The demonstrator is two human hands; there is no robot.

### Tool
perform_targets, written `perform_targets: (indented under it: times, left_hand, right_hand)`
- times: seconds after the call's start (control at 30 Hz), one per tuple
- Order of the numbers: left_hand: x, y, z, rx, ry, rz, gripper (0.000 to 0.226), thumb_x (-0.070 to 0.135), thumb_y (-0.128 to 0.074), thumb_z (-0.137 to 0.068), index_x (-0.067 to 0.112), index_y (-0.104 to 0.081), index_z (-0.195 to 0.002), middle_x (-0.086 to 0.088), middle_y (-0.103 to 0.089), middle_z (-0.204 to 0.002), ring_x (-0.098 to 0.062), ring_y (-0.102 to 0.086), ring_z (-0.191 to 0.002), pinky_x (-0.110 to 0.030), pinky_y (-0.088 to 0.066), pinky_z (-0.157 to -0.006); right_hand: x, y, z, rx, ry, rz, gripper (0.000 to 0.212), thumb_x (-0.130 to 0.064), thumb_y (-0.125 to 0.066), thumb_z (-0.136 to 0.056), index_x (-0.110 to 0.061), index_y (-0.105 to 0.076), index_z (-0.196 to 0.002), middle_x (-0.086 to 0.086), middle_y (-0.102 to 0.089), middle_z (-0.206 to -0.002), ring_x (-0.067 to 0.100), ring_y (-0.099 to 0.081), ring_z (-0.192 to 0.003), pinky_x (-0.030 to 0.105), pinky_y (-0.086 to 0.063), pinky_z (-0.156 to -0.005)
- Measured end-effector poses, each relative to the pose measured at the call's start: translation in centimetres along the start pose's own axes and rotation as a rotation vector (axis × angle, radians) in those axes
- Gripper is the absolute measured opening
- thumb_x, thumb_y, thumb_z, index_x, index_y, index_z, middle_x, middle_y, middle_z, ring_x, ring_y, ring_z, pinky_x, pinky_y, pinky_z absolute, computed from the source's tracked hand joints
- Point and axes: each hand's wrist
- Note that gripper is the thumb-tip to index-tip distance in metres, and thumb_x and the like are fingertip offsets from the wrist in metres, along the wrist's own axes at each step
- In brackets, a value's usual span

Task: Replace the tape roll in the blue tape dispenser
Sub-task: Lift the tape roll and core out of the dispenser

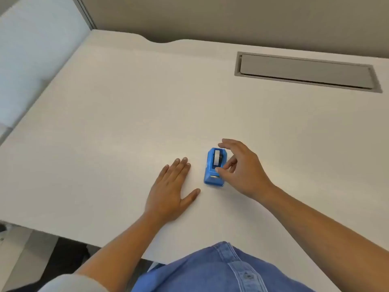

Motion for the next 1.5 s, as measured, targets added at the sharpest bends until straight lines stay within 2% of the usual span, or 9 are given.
perform_targets:
  times: [0.1,0.23,0.3,0.4,0.57,0.73,0.87,1.33,1.5]
  left_hand:
    - [-0.1,0.1,-0.1,-0.001,-0.005,-0.029,0.076,0.070,-0.025,-0.093,0.025,-0.015,-0.154,0.008,-0.013,-0.163,-0.007,-0.003,-0.150,-0.034,-0.007,-0.121]
    - [0.0,0.1,-0.1,-0.015,-0.012,-0.032,0.076,0.069,-0.024,-0.093,0.024,-0.013,-0.154,0.009,-0.009,-0.163,-0.007,0.000,-0.150,-0.035,-0.007,-0.122]
    - [-0.1,0.3,-0.3,-0.024,-0.008,-0.023,0.079,0.070,-0.024,-0.092,0.023,-0.014,-0.155,0.008,-0.008,-0.163,-0.008,-0.001,-0.150,-0.036,-0.007,-0.122]
    - [0.7,0.8,-0.9,-0.004,0.026,0.105,0.087,0.071,-0.037,-0.087,0.018,-0.018,-0.153,0.003,-0.017,-0.163,-0.012,-0.009,-0.149,-0.031,-0.004,-0.120]
    - [2.9,2.4,-3.5,-0.028,0.017,0.365,0.105,0.068,-0.065,-0.073,0.028,-0.010,-0.154,0.010,-0.014,-0.163,-0.005,-0.014,-0.146,-0.021,-0.012,-0.112]
    - [4.2,3.0,-6.2,-0.148,0.015,0.580,0.113,0.049,-0.084,-0.067,0.034,-0.011,-0.153,0.015,-0.030,-0.157,-0.004,-0.030,-0.138,-0.016,-0.024,-0.102]
    - [4.2,2.8,-6.8,-0.190,0.016,0.623,0.117,0.043,-0.086,-0.066,0.035,-0.007,-0.153,0.015,-0.045,-0.148,-0.008,-0.046,-0.130,-0.017,-0.031,-0.098]
    - [4.0,2.6,-6.7,-0.187,0.043,0.584,0.116,0.058,-0.080,-0.065,0.041,-0.004,-0.151,0.018,-0.045,-0.148,-0.009,-0.047,-0.128,-0.018,-0.030,-0.095]
    - [4.3,2.6,-6.7,-0.175,0.046,0.571,0.116,0.057,-0.080,-0.066,0.038,-0.005,-0.152,0.016,-0.045,-0.148,-0.011,-0.047,-0.128,-0.018,-0.029,-0.094]
  right_hand:
    - [-0.3,0.1,-0.7,-0.053,-0.049,0.046,0.055,-0.017,-0.078,-0.077,-0.033,-0.055,-0.125,-0.018,-0.053,-0.129,-0.001,-0.063,-0.073,0.030,-0.055,-0.084]
    - [-0.4,0.2,-1.2,-0.057,-0.131,0.090,0.051,-0.017,-0.079,-0.076,-0.031,-0.058,-0.120,-0.025,-0.056,-0.081,-0.007,-0.061,-0.067,0.029,-0.052,-0.083]
    - [-0.7,0.4,-1.5,-0.066,-0.131,0.130,0.049,-0.018,-0.080,-0.075,-0.032,-0.057,-0.118,-0.025,-0.054,-0.075,-0.004,-0.061,-0.066,0.028,-0.051,-0.079]
    - [-1.0,0.4,-1.9,-0.103,-0.102,0.199,0.047,-0.019,-0.078,-0.076,-0.032,-0.056,-0.116,-0.026,-0.053,-0.081,0.002,-0.061,-0.067,0.029,-0.051,-0.077]
    - [-1.3,0.2,-2.5,-0.097,-0.051,0.288,0.036,-0.017,-0.076,-0.077,-0.026,-0.057,-0.106,-0.014,-0.059,-0.088,0.012,-0.056,-0.071,0.038,-0.054,-0.075]
    - [-1.3,0.2,-2.6,-0.090,-0.011,0.283,0.036,-0.016,-0.075,-0.078,-0.026,-0.061,-0.109,-0.011,-0.061,-0.093,0.011,-0.055,-0.072,0.037,-0.054,-0.075]
    - [-1.3,0.4,-2.7,-0.085,0.037,0.273,0.036,-0.010,-0.075,-0.076,-0.026,-0.067,-0.108,-0.007,-0.065,-0.095,0.004,-0.054,-0.071,0.028,-0.052,-0.070]
    - [-2.7,1.1,-4.0,-0.186,0.039,0.449,0.033,-0.011,-0.070,-0.072,-0.026,-0.071,-0.101,-0.010,-0.061,-0.078,0.011,-0.052,-0.067,0.022,-0.044,-0.063]
    - [-3.2,1.0,-4.2,-0.214,0.036,0.513,0.030,-0.012,-0.068,-0.074,-0.024,-0.070,-0.101,-0.007,-0.066,-0.083,0.014,-0.053,-0.071,0.025,-0.047,-0.065]
Point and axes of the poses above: each hand's wrist, its own z-axis away from the middle knuckle, its own y-axis out of the back of the hand, x = y × z
